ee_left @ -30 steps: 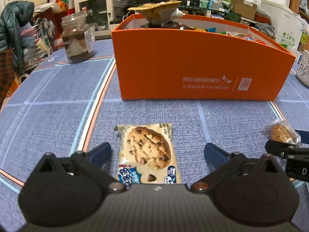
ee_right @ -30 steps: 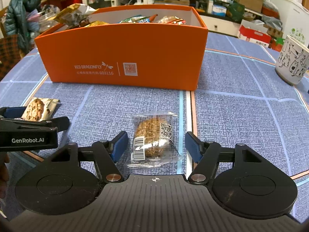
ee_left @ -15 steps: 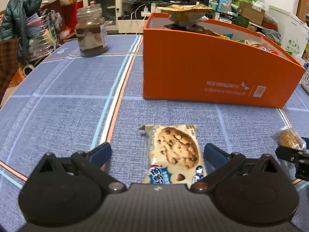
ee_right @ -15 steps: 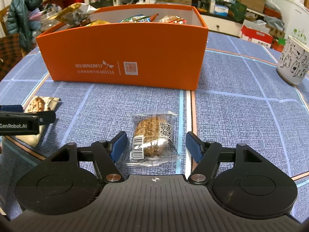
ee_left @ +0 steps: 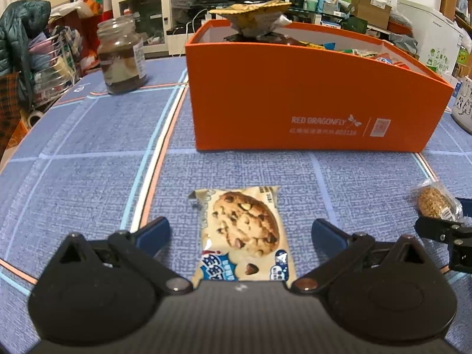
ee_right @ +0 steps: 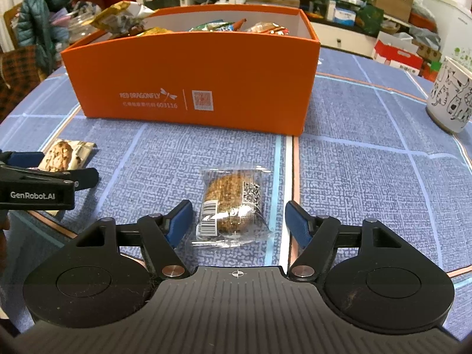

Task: Organize snacks

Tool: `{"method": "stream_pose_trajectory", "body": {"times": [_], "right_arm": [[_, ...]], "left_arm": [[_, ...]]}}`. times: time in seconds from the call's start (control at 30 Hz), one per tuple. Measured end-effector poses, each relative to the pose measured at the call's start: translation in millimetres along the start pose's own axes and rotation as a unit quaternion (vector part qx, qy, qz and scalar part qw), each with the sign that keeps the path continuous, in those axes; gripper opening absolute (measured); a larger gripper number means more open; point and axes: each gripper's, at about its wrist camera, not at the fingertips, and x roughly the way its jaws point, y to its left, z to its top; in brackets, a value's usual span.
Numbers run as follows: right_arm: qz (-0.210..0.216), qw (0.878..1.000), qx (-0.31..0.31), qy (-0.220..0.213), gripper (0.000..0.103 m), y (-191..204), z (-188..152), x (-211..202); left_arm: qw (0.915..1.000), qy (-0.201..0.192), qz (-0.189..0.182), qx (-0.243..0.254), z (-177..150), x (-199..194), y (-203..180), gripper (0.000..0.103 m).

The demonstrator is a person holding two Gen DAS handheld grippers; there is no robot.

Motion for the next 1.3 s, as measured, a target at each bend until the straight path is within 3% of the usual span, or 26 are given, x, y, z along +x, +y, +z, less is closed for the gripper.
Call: {"method": "stream_pose_trajectory", "body": {"times": [0.07,0.17,0.2,0.23,0.27,0.43,0.7,0.73,0.77,0.9,1.03,1.07,1.1,1.13,1.17,1.23,1.3], "right_arm": [[0.001,1.000,-0.001,0.001,0.037,1,1,-2],[0.005,1.000,-0.001,0.002,0.032,4,2,-4],[0.006,1.000,-0.001,0.002,0.032,4,1,-4],[0.008,1.000,-0.002,0.001,0.031,4,2,-4],[0.010,1.000,-0.001,0.001,0.030,4,2,-4],[0.013,1.000,-0.005,-0.008,0.029,7,6,-11],[0.030,0.999,-0.004,-0.034,0.027,11,16,-33],[0.035,0.998,0.000,-0.045,0.003,10,20,-40],[0.036,0.998,0.001,-0.059,0.000,8,26,-49],[0.024,0.993,0.014,-0.114,0.000,-5,65,-71],[0.056,0.991,0.069,-0.095,0.000,-30,87,-62],[0.066,0.991,0.074,-0.091,0.014,-33,82,-63],[0.073,0.991,0.073,-0.084,0.038,-34,73,-63],[0.082,0.992,0.057,-0.072,0.074,-31,59,-60],[0.085,0.994,0.041,-0.057,0.075,-26,45,-56],[0.063,0.997,0.035,-0.027,0.064,-13,16,-51],[0.027,0.995,0.100,-0.013,0.063,-10,-6,-53]], "left_arm": [[1.0000,0.004,-0.004,0.000,1,-1,-2,0.100],[0.9999,0.007,-0.009,0.000,3,-4,-3,0.086],[0.9999,0.006,-0.013,0.001,5,-5,-4,0.072],[0.9999,0.004,-0.015,0.001,6,-7,-3,0.050],[0.9998,0.004,-0.017,0.000,8,-9,-2,0.047],[0.9988,0.011,-0.044,-0.019,11,-16,3,0.047],[0.9972,-0.050,-0.055,-0.005,24,-61,-6,0.047],[0.9962,-0.063,-0.060,-0.004,30,-69,-7,0.047],[0.9946,-0.082,-0.063,0.002,38,-78,-9,0.047],[0.9896,-0.126,-0.070,0.006,76,-91,-15,0.047],[0.9901,-0.120,-0.071,-0.012,84,-88,-6,0.047],[0.9904,-0.121,-0.067,-0.004,79,-88,-5,0.047],[0.9910,-0.118,-0.063,0.001,73,-86,-4,0.047],[0.9923,-0.108,-0.061,0.000,69,-80,-1,0.047],[0.9935,-0.095,-0.062,-0.007,66,-75,3,0.047],[0.9954,-0.077,-0.054,-0.018,60,-67,9,0.047],[0.9957,-0.074,-0.051,-0.022,56,-67,9,0.047]]}}
